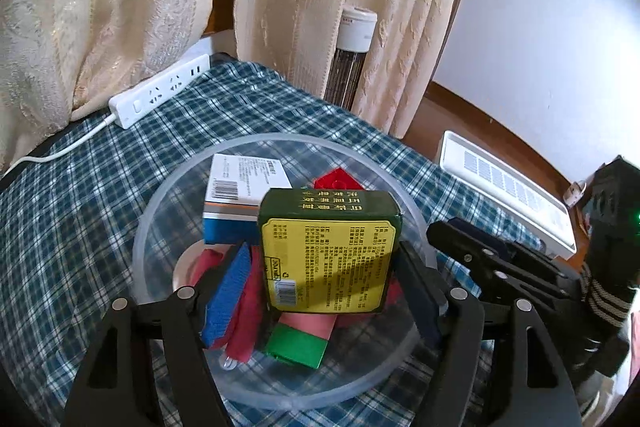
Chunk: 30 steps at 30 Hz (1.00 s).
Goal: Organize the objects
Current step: 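Lower the yellow tin into the bowl and open the left tool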
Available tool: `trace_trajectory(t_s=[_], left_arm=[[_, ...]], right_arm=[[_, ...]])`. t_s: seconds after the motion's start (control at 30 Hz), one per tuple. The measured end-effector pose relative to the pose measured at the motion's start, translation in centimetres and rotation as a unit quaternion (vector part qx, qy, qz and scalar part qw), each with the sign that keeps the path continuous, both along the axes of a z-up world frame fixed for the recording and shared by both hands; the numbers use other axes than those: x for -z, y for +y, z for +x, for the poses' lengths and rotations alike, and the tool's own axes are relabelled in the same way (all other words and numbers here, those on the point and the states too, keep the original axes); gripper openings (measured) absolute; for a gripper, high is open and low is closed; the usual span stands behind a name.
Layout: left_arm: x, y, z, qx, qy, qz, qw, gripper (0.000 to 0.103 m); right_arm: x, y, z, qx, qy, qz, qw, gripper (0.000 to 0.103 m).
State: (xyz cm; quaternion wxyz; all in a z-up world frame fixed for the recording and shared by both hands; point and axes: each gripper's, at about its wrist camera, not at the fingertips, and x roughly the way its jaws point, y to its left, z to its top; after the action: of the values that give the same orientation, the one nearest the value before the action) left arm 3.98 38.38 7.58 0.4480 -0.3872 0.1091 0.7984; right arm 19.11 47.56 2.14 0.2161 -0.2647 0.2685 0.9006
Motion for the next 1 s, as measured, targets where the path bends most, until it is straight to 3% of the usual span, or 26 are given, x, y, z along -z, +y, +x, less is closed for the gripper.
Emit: trace_trajectory(t_s=[0.37,0.57,0.73,1.0], left_arm=[[-0.9,-0.9,0.8,0.008,0.003,0.014,0.9999,0.074],[-0.6,-2.4,0.1,-0.015,-0.003,0.011,0.9998,0.074],[-0.2,-4.2,-0.6,-0.04,-0.005,0.006,0.9992,0.074],[-0.1,-6.0,-1.1,-0.072,0.017,-0.008,0.9972,0.074]], right_arm=[[-0.5,-0.8,0.1,-0.005,0.005,0.003,1.0,0.03],[-1.0,-1.9,-0.2,-0.026,0.012,0.002,1.0,0.03],[-1.9,-3.5,-0.6,-0.054,0.027,0.007,0.998,0.039],[-1.5,-4.7,-2.3,-0.068,0.011,0.009,0.998,0.039]])
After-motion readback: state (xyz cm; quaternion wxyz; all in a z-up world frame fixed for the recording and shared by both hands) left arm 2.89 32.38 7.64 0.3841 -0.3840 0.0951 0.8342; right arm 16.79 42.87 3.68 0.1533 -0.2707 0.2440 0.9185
